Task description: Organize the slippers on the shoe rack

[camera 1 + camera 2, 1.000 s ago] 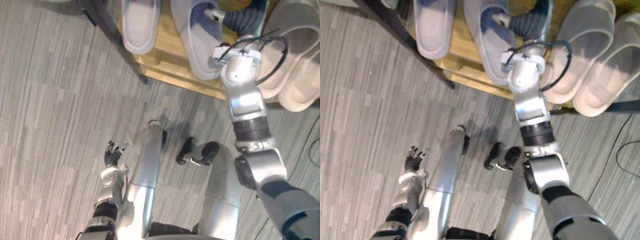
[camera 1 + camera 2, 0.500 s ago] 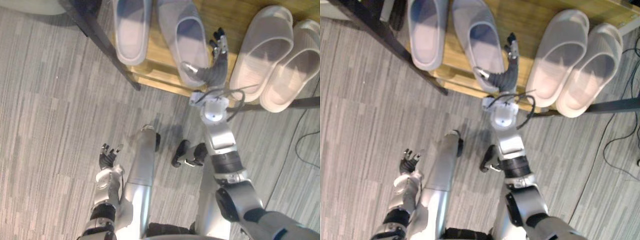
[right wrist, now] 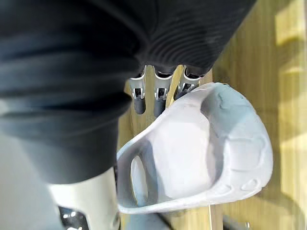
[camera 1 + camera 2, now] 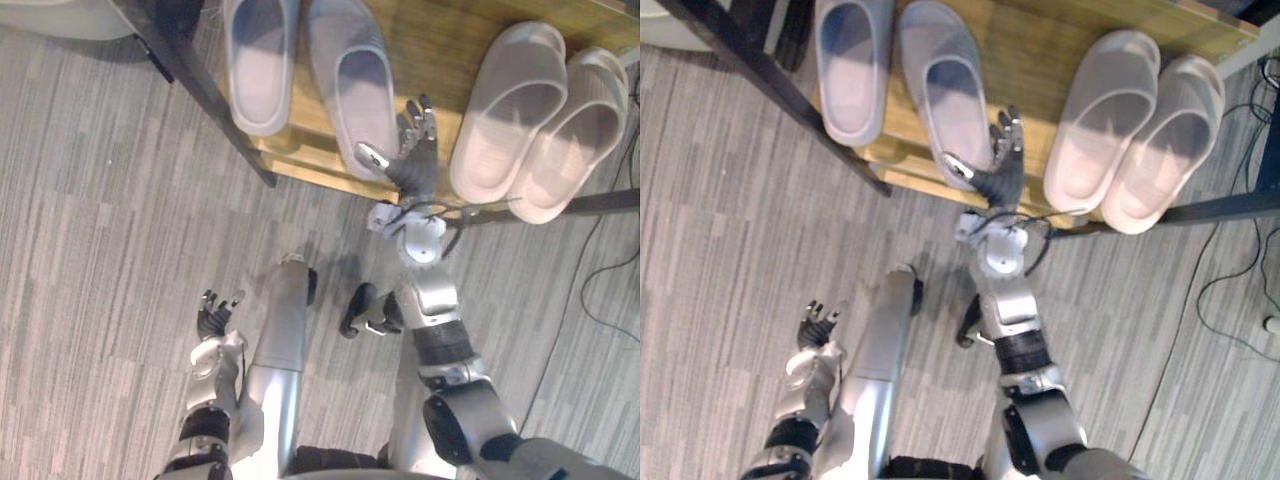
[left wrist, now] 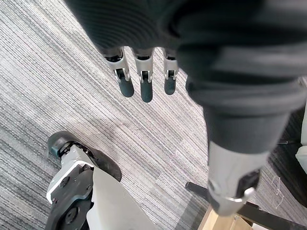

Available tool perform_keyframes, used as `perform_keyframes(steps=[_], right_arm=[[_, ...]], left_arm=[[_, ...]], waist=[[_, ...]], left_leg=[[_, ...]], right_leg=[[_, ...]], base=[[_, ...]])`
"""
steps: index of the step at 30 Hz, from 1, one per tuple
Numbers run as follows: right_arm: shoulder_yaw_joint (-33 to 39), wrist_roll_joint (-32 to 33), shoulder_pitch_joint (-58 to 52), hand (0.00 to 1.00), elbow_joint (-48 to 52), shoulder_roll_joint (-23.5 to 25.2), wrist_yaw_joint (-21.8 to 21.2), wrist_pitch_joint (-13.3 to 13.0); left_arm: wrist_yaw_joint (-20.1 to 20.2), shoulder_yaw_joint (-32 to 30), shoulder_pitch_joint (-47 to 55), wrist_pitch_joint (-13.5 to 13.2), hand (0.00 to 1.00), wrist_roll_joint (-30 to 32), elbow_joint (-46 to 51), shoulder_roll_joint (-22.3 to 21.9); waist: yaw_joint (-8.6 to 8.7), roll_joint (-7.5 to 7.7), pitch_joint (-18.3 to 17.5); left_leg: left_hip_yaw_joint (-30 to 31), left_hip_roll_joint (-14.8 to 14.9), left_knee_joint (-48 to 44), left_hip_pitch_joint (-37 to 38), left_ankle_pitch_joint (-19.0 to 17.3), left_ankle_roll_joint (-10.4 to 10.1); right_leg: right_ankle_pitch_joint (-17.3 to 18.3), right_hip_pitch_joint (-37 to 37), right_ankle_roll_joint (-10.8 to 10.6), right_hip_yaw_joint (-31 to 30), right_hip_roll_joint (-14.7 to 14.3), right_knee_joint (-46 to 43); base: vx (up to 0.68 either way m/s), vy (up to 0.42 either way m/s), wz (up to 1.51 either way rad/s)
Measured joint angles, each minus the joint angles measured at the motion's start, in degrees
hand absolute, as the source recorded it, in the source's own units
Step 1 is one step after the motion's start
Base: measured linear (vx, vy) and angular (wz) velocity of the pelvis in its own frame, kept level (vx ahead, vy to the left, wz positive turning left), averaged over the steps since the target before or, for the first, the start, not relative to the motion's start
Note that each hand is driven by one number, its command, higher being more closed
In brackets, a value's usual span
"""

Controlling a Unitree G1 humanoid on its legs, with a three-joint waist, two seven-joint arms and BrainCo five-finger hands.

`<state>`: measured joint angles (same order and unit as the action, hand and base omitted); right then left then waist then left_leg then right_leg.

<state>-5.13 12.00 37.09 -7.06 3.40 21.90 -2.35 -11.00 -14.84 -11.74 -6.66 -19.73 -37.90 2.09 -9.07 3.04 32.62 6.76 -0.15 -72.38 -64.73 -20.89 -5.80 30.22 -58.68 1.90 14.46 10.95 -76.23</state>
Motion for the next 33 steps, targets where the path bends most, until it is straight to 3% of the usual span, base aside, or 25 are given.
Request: perform_keyframes(steps=[9,18,30,33], right_arm=[[-2.81,8.34,4.94,0.00,-3.01,1.13,-0.59,-0.18],[-1.41,12.78,10.49,0.00,-8.49,0.08,-0.34,-1.01],[0.57,13.27,12.44,0.00,-12.13,-3.68,-0.57,-1.02],[0.66,12.25,9.04,0.00,-8.06,-3.77,-0.59,-0.39]], left_arm=[[-0.26,0.20,-0.23,-0.01,0.00,0.47,0.00,-0.06],[-1.24,0.81,-0.53,-0.19,0.00,0.41,-0.10,-0.09],[-1.22,1.31,-1.37,-0.45,0.00,-0.67,-1.23,-0.22],[-1.15,1.15,-1.16,-0.44,0.00,-0.71,-0.98,-0.41]], waist=[[-0.49,-0.01,0.00],[-1.14,-0.13,0.02],[-2.00,-0.70,0.12],[-1.65,-0.72,0.13]], left_leg=[[0.14,-0.04,0.19,0.06,0.00,0.00],[0.22,-0.04,0.41,0.06,-0.14,0.26],[0.30,-0.11,0.77,0.10,-0.01,0.03],[0.20,-0.35,0.78,1.10,0.03,-0.02]], right_leg=[[0.01,0.18,0.01,0.20,0.05,0.17],[0.05,0.15,0.09,0.34,0.10,0.17],[0.08,0.13,0.32,0.57,0.25,0.17],[0.08,1.25,0.32,0.51,0.45,0.20]], base=[[0.00,0.000,0.00],[0.00,0.000,0.00],[0.00,0.000,0.00],[0.00,0.000,0.02]])
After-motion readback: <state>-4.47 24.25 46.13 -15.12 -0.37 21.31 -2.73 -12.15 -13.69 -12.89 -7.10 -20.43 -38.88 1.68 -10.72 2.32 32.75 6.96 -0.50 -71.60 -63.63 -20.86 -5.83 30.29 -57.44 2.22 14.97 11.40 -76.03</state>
